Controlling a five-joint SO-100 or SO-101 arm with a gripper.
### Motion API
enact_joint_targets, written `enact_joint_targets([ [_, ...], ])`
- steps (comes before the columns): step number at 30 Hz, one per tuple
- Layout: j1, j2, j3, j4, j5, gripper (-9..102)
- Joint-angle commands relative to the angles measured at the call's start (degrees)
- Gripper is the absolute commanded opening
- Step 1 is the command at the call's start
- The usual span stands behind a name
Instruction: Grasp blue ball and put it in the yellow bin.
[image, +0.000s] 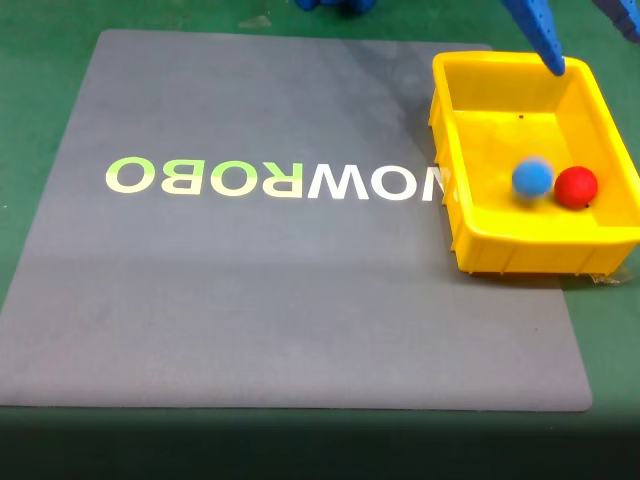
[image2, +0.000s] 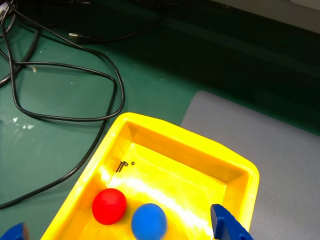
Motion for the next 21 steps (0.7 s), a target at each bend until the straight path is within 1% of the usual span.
enact_joint_targets([
  [1,1.32,2.46,-0.62,-0.09,0.44,42],
  [7,1.93,4.66,0.88,0.26,0.35,42],
  [12,3.69,14.06,9.93,0.26,-0.09,39],
  [16,7.21,28.12,23.82,0.26,-0.18,31],
  [21,14.85,50.36,47.2,0.35,-3.87,11],
])
